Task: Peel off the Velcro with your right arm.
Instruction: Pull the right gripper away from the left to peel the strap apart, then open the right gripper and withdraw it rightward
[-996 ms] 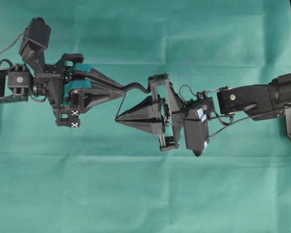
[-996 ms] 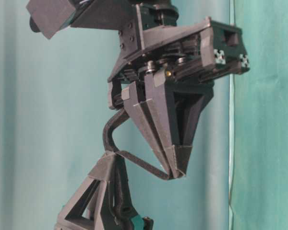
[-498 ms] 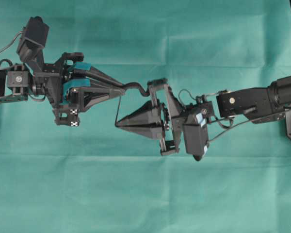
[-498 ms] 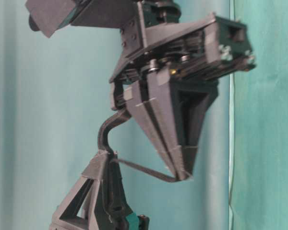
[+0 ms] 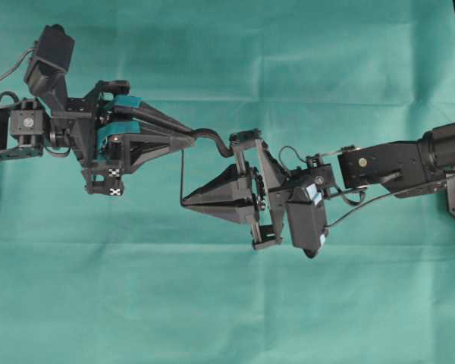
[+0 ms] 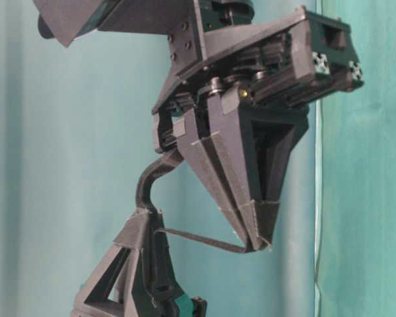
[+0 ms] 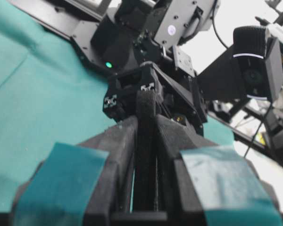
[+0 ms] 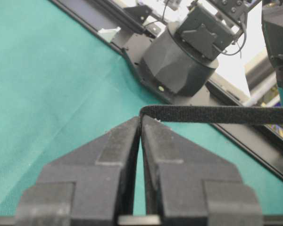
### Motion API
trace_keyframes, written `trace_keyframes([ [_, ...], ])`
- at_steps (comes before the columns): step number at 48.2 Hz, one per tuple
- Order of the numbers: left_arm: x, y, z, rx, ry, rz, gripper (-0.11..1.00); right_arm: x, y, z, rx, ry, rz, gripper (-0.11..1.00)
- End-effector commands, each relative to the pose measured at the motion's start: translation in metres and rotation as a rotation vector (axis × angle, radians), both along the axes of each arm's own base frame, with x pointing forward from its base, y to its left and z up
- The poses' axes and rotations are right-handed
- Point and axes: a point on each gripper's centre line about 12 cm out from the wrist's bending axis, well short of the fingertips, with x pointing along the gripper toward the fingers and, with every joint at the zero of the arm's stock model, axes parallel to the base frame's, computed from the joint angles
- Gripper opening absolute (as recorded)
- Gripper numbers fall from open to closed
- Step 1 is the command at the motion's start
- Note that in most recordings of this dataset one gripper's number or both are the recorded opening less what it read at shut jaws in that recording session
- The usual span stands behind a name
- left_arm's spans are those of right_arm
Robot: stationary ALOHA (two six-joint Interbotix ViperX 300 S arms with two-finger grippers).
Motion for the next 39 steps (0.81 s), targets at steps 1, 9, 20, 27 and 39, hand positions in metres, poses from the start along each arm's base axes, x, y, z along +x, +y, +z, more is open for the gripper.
trace_keyframes([
  [1,-0.001,0.006,0.011,0.001,-0.043,0.019,0.10,0.000,0.009,0.011,-0.001,-0.027,0.024,-0.09],
  [9,-0.003,0.005,0.007,0.001,-0.034,0.016,0.10,-0.005,0.007,0.017,0.006,-0.009,0.008,-0.09],
  [20,-0.011,0.003,0.003,-0.001,-0.026,0.012,0.10,-0.018,0.002,0.025,0.055,0.009,-0.013,-0.09],
  [27,-0.015,0.000,0.000,0.002,-0.018,0.004,0.10,-0.025,0.001,0.024,0.065,0.016,-0.015,-0.07],
  [39,-0.017,-0.006,-0.003,0.003,-0.008,-0.015,0.10,-0.026,0.001,0.024,0.065,0.016,-0.015,0.36],
])
